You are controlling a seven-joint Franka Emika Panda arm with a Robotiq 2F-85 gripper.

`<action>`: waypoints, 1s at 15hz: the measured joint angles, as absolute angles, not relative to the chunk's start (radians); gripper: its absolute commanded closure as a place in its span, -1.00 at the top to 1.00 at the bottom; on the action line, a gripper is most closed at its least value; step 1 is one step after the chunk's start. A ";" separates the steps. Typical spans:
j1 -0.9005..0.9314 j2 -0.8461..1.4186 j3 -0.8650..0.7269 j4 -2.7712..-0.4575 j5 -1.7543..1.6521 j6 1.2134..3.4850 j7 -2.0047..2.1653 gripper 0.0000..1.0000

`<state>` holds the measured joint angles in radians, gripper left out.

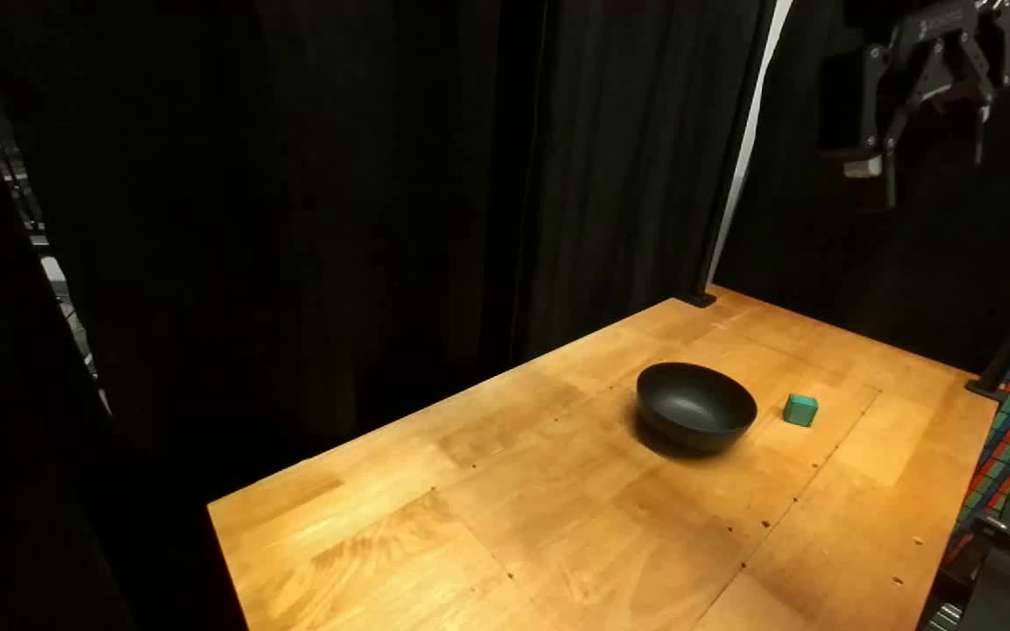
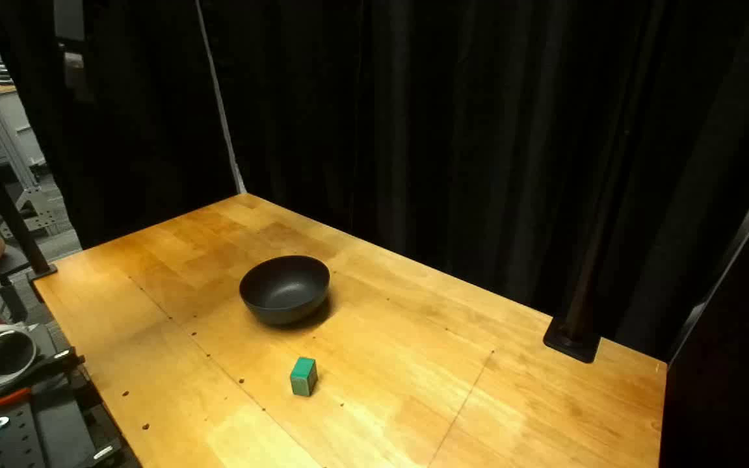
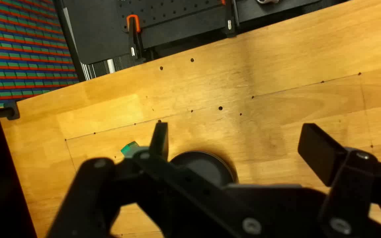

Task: Put the green block in the bowl

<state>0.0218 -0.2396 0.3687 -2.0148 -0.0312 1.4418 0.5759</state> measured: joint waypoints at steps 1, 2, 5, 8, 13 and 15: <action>0.022 -0.239 0.369 -2.012 -0.031 1.442 0.576 1.00; 0.022 -0.240 0.369 -2.009 -0.031 1.442 0.576 1.00; 0.022 -0.242 0.369 -2.008 -0.031 1.442 0.576 1.00; 0.026 -0.241 0.363 -2.010 -0.031 1.442 0.576 1.00; 0.008 -0.164 0.229 -2.099 -0.030 1.576 0.638 1.00; -0.026 -0.105 0.149 -2.138 -0.030 1.663 0.649 1.00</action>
<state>-0.0261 -0.1050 0.1485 -2.1377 -0.0300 1.6633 0.6488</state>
